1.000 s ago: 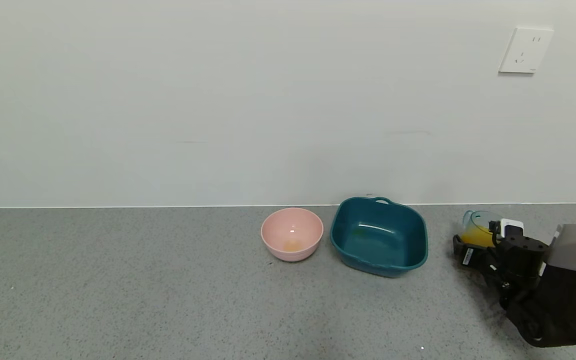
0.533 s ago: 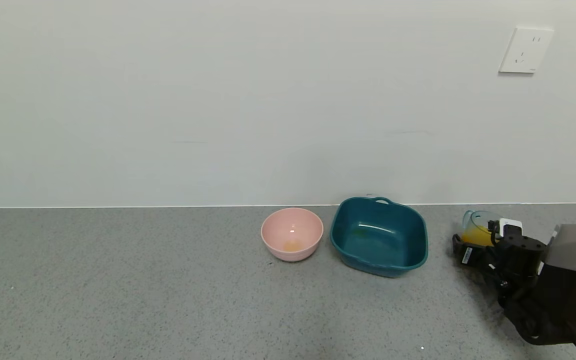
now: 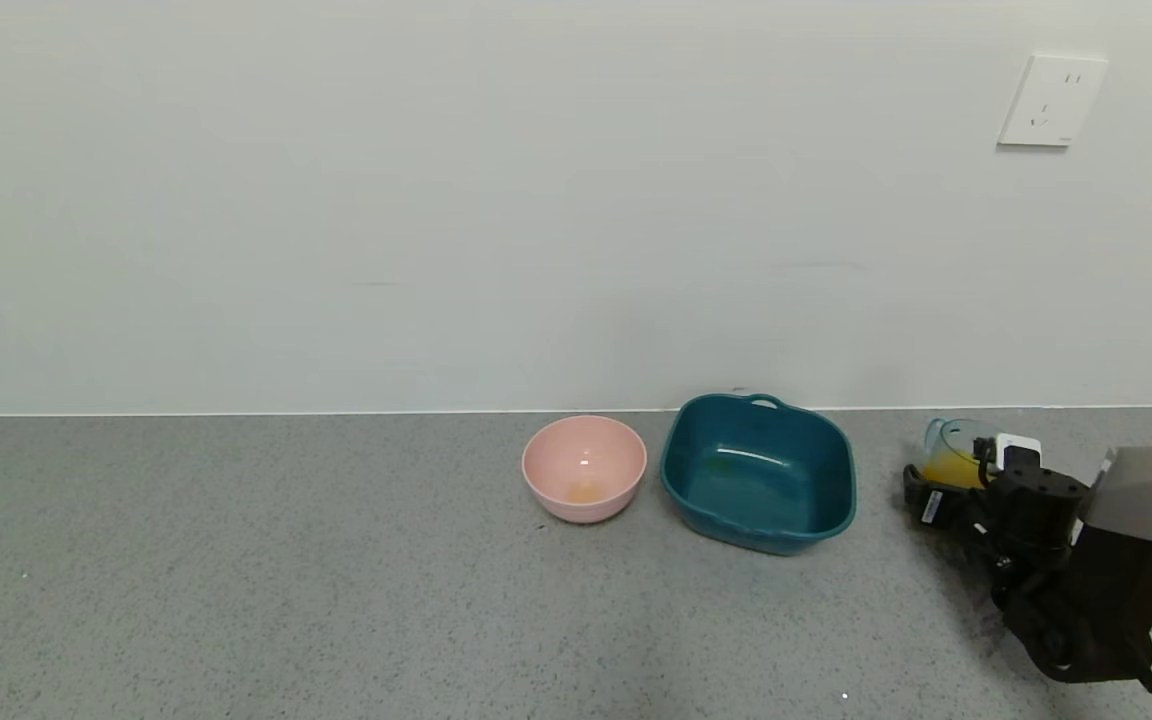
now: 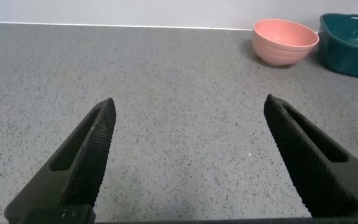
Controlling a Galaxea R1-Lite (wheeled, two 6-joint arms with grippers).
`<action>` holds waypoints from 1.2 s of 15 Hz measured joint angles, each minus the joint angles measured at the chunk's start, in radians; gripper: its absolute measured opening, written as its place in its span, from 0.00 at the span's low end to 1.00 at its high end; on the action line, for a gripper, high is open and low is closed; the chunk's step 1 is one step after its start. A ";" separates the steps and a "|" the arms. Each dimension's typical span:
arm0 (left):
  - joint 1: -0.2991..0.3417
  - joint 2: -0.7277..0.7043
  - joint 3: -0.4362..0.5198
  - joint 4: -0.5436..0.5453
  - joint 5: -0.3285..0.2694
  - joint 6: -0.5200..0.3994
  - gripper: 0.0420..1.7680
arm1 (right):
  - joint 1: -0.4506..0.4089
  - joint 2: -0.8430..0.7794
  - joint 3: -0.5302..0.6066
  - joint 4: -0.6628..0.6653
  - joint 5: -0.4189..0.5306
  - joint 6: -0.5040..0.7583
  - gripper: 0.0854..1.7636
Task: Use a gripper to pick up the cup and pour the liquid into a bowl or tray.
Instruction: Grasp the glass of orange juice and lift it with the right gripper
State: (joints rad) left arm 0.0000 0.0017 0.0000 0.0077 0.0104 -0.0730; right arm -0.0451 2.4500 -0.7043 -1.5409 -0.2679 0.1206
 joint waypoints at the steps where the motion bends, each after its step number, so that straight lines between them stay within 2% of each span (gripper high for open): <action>1: 0.000 0.000 0.000 0.000 0.000 0.000 0.97 | 0.000 0.001 0.000 0.000 0.000 0.000 0.97; 3: 0.000 0.000 0.000 0.000 0.000 0.000 0.97 | 0.001 0.001 0.000 0.000 0.000 -0.001 0.78; 4: 0.000 0.000 0.000 0.000 0.000 0.000 0.97 | 0.001 0.001 0.000 -0.001 0.000 0.000 0.76; 18: 0.000 0.000 0.000 0.000 0.000 0.000 0.97 | 0.001 -0.009 0.011 0.000 0.000 0.000 0.75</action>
State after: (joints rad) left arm 0.0000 0.0017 0.0000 0.0077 0.0100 -0.0730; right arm -0.0440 2.4409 -0.6936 -1.5404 -0.2683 0.1206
